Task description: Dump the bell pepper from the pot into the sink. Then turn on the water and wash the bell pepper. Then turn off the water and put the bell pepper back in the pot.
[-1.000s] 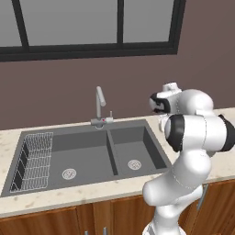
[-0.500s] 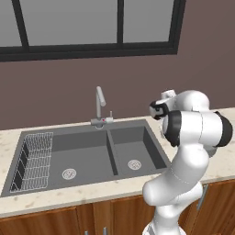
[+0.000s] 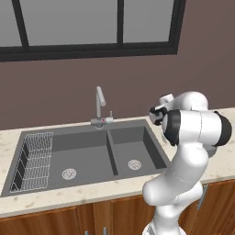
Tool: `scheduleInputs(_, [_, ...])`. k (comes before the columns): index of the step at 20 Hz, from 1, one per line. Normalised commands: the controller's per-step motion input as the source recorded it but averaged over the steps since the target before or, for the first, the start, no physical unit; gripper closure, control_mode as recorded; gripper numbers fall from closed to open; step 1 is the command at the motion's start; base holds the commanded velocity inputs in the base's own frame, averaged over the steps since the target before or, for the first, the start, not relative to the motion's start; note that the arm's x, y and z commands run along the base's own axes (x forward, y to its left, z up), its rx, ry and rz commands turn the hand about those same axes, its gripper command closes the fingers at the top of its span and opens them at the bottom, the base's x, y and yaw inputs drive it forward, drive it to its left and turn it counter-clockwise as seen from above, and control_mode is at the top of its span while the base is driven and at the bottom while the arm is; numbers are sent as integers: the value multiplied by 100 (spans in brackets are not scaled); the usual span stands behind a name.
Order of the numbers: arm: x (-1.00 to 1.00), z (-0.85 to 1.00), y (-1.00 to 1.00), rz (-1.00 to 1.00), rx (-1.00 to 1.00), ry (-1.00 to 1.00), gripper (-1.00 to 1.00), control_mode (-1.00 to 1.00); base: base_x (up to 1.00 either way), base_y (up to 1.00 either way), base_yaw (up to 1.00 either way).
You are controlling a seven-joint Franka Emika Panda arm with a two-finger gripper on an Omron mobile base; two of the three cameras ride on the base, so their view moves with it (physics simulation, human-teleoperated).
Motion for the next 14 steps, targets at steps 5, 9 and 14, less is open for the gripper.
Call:
scheduleInputs(5, [0,-21,-6,14,5,0,-100,-100,0,0,0])
scheduleInputs(9, [0,-18,-5,13,6,0,-100,-100,0,0,0])
scheduleInputs(14, [0,-13,-3,9,7,0,-100,-100,0,0,0])
